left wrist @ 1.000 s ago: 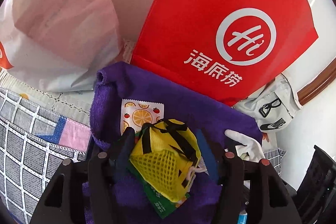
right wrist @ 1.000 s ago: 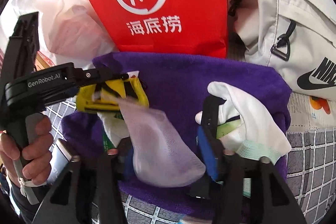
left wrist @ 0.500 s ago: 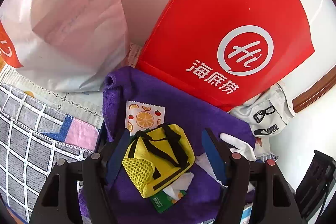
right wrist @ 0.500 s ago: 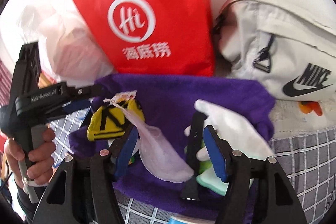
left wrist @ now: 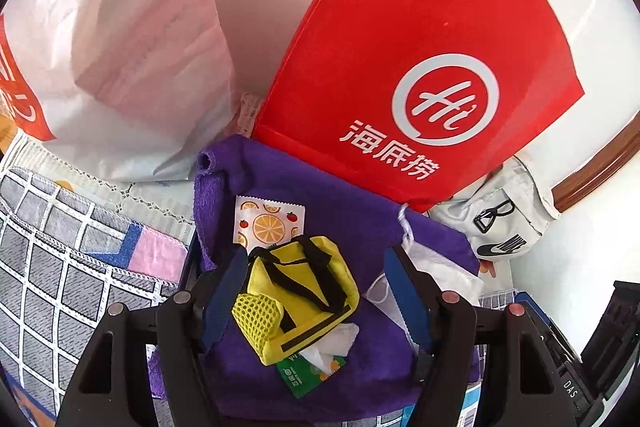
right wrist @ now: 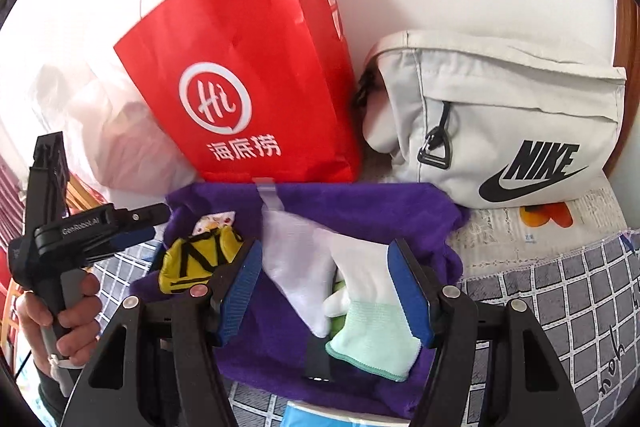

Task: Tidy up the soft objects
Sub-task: 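Withdraw both open grippers from the towel back over the bed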

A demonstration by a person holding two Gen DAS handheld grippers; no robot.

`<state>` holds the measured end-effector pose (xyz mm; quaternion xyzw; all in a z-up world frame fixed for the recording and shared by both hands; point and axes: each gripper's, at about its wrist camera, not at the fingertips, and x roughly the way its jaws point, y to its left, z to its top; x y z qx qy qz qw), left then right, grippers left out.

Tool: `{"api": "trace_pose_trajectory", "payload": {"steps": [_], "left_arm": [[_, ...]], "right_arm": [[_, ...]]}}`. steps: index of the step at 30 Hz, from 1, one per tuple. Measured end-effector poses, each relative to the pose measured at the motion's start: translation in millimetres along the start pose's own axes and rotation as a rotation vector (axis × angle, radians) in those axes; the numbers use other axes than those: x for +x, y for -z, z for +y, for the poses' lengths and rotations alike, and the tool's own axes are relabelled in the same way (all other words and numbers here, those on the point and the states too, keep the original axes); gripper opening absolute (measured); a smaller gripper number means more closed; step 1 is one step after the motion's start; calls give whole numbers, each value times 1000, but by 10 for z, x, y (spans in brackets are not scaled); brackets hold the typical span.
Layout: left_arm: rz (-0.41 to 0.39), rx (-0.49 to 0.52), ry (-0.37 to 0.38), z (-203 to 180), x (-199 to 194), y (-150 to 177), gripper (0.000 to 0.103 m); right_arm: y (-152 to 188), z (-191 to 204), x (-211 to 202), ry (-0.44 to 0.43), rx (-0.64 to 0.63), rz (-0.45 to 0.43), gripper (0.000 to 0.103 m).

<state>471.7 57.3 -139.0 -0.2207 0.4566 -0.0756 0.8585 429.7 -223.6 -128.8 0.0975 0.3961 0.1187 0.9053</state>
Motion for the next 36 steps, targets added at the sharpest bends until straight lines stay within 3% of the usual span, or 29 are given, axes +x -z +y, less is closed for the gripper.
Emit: {"api": "trace_pose_trajectory", "payload": {"steps": [10, 13, 18, 23, 29, 36], "left_arm": [[-44, 101, -41, -380, -268, 137, 69], [-46, 138, -50, -481, -388, 257, 69], [-40, 173, -55, -564, -669, 550, 69], [-94, 248, -56, -605, -1038, 905, 69], [-114, 266, 3, -479, -1436, 1355, 69], [-62, 310, -50, -291, -1670, 1966, 69]], "right_arm": [[19, 207, -188, -1, -50, -33, 65], [48, 228, -317, -1, -45, -65, 71], [213, 299, -494, 15, -69, -67, 72], [531, 394, -691, 45, -109, -56, 72], [992, 480, -1112, -36, -76, -50, 72], [1504, 631, -1530, -42, -89, -44, 72]]}}
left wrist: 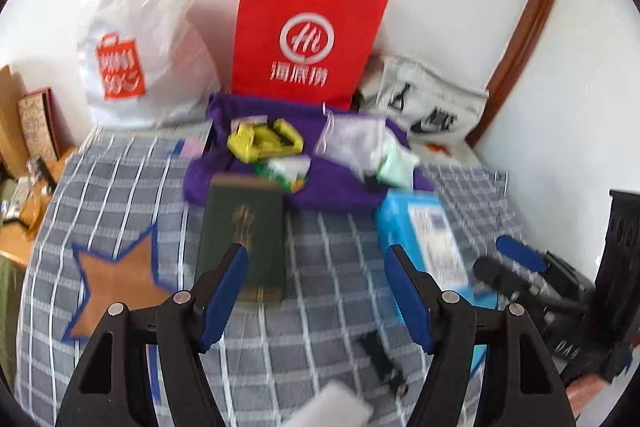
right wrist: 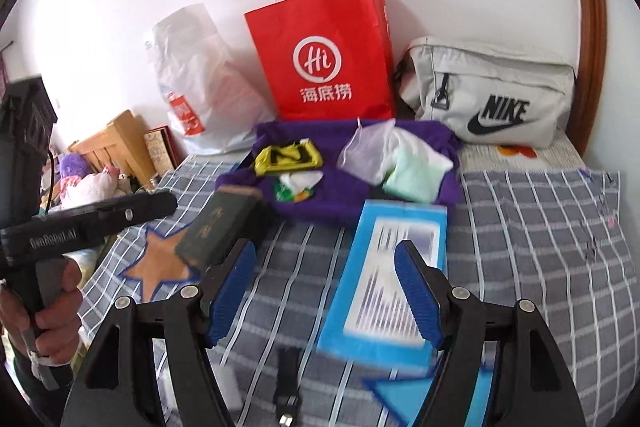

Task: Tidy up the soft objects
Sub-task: 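Withdraw both open grippers from the towel back over the bed, then grasp the white foam block with the left gripper while the right grasps the black watch strap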

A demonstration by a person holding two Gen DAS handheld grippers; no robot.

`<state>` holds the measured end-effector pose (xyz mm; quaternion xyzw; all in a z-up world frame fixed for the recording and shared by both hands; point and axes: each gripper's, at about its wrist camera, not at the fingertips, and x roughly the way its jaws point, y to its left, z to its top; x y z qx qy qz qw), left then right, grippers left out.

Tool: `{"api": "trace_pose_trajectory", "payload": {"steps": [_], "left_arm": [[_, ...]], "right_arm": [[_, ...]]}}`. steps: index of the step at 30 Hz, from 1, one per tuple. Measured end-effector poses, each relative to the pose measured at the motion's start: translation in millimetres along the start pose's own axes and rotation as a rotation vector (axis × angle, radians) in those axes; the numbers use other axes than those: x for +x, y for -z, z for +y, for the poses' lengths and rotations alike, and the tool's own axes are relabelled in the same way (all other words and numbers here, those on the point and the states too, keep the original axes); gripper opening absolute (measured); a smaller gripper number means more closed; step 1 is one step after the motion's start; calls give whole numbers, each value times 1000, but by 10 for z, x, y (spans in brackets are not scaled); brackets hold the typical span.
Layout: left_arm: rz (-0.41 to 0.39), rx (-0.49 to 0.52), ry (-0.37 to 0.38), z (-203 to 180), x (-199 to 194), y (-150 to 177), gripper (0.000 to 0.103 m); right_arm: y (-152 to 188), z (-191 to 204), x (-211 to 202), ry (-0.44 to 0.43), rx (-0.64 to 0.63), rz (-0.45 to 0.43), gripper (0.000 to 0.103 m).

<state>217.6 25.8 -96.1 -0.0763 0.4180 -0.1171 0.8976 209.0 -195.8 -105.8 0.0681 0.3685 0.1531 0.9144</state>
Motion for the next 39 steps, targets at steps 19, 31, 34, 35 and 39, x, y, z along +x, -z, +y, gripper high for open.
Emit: {"api": "trace_pose_trajectory", "payload": {"steps": [19, 31, 34, 35, 39], "left_arm": [[181, 219, 48, -126, 116, 1365, 75], [151, 188, 65, -46, 355, 1402, 66], [129, 150, 4, 69, 312, 1337, 66], [123, 137, -10, 115, 294, 1315, 66], [97, 76, -44, 319, 237, 1220, 66]], "right_arm": [[1106, -7, -256, 13, 54, 76, 72], [1258, -88, -10, 40, 35, 130, 72], [1272, -27, 88, 42, 16, 135, 72], [1275, 14, 141, 43, 4, 140, 72], [1289, 180, 315, 45, -56, 154, 67]]}}
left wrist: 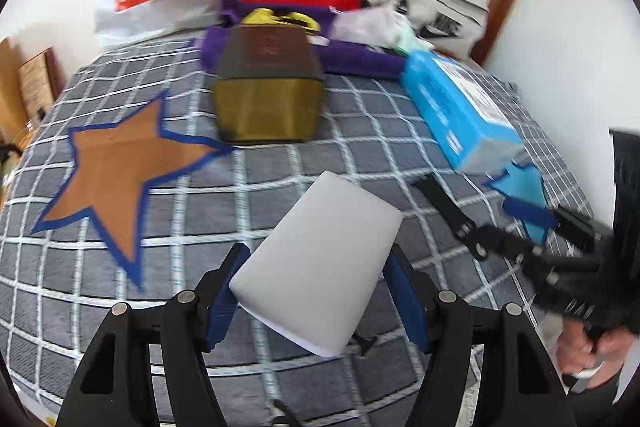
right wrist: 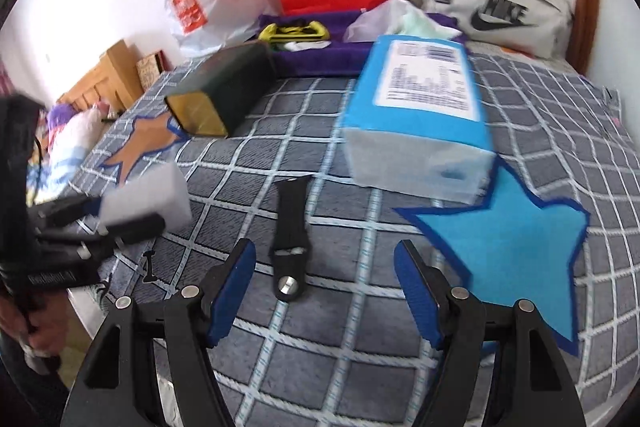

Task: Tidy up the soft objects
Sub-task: 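Grasp the white foam block with the left gripper while the right grasps the black watch strap, then carry the white foam block and black strap up onto the purple towel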

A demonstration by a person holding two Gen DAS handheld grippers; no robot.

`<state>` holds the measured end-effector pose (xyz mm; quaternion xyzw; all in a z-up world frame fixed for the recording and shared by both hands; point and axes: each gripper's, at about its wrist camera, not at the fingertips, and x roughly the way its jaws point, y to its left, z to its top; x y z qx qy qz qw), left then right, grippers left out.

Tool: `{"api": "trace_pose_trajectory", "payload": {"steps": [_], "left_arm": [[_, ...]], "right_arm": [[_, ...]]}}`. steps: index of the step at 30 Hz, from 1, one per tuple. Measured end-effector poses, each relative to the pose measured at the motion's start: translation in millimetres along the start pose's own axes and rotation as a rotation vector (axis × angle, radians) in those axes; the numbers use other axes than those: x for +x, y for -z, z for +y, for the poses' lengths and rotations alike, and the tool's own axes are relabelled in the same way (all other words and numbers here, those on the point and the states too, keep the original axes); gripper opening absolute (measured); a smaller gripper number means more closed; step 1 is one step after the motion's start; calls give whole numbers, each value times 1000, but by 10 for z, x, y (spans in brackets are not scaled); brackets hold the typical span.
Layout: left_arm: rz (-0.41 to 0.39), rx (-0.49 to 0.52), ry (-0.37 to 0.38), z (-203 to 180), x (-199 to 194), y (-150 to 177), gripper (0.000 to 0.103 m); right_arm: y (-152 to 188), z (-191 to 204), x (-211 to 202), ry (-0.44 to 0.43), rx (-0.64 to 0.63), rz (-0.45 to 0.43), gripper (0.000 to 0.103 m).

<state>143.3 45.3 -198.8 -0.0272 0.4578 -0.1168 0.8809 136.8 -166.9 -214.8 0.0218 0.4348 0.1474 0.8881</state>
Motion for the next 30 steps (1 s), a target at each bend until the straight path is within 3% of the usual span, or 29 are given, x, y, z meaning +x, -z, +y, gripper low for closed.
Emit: {"api": "trace_pose_trajectory", "payload": {"steps": [4, 8, 9, 10, 11, 14, 23, 27, 30], "left_arm": [[-5, -74, 18, 190, 5, -25, 67], [6, -134, 68, 301, 39, -3, 67], [10, -146, 80, 315, 56, 6, 67], [12, -152, 84, 314, 73, 9, 67], [12, -156, 84, 308, 89, 13, 67], [10, -165, 85, 320, 99, 37, 67], [-8, -186, 118, 344, 97, 83, 68], [-10, -193, 131, 342, 108, 69, 68], [-14, -203, 127, 345, 101, 65, 66]], "right_arm": [[-33, 156, 181, 6, -44, 28, 49], [-70, 235, 298, 54, -48, 26, 47], [-84, 258, 323, 64, -55, 25, 40], [-98, 303, 350, 89, -86, 18, 24], [-105, 335, 369, 105, -111, 18, 21], [-115, 358, 358, 92, -152, 31, 21], [91, 114, 148, -39, -79, 82, 26], [91, 192, 189, -4, -103, 62, 27], [114, 305, 218, 61, -173, 39, 21]]}}
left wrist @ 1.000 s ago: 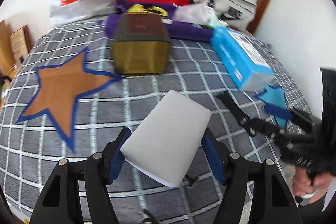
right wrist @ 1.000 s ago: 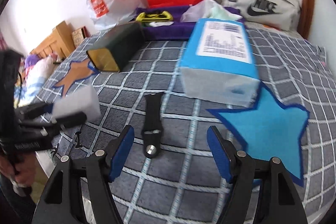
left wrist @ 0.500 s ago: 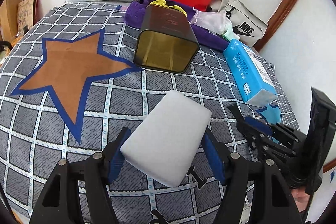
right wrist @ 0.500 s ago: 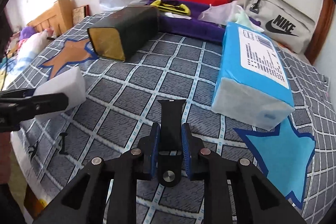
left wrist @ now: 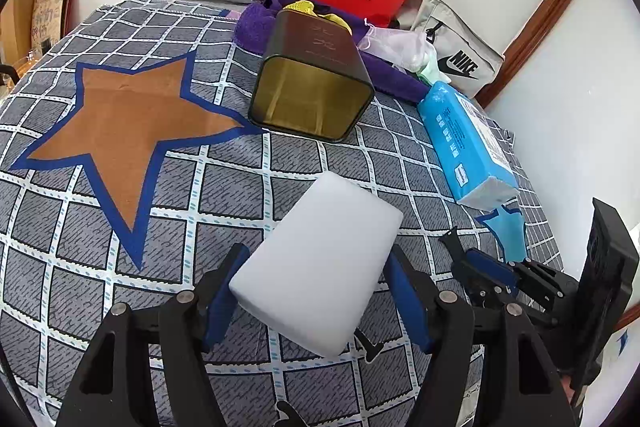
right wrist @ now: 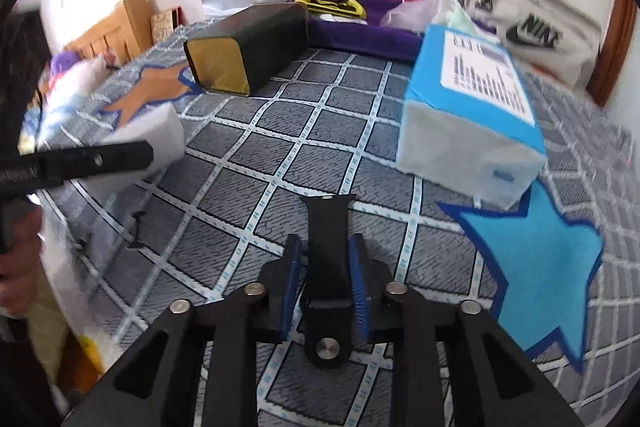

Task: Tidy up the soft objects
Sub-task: 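Carry the white foam block and black strap up onto the purple towel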

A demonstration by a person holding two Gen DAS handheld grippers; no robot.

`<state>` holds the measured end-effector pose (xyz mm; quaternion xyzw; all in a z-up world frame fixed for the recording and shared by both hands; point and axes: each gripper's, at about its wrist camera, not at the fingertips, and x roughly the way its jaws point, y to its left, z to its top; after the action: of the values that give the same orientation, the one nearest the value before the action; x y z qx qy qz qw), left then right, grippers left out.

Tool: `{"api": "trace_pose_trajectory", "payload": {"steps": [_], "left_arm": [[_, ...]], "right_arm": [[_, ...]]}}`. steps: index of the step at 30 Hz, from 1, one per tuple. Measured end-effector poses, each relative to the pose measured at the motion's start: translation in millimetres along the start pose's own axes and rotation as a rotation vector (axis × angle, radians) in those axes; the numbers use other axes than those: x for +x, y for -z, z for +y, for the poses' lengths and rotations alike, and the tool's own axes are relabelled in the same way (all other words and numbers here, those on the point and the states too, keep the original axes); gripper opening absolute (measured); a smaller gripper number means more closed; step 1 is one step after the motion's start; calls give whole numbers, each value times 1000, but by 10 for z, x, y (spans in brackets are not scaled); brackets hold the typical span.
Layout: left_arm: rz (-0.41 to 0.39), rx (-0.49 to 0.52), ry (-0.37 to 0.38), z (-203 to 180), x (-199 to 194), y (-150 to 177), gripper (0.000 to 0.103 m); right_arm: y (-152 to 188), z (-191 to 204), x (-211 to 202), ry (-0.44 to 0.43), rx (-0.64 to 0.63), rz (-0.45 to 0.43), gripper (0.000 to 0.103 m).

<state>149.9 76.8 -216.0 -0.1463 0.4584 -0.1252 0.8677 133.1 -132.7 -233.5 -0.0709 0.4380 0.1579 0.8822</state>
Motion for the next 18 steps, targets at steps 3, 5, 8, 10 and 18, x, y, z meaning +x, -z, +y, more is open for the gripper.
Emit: {"api": "trace_pose_trajectory", "payload": {"steps": [3, 5, 8, 10, 18], "left_arm": [[4, -17, 6, 9, -39, -18, 65], [-2, -22, 4, 12, -92, -47, 65], [-14, -30, -16, 11, -184, -109, 65], [-21, -34, -24, 2, -237, -152, 65], [-50, -50, -44, -79, -404, -345, 65]], "right_arm": [[-31, -28, -5, -9, 7, 16, 20], [-41, -81, -42, -32, 38, 22, 20], [-29, -110, -165, -32, 46, 4, 20], [-33, -130, -243, -39, 47, -7, 20], [-107, -425, -562, -11, 102, -63, 20]]}}
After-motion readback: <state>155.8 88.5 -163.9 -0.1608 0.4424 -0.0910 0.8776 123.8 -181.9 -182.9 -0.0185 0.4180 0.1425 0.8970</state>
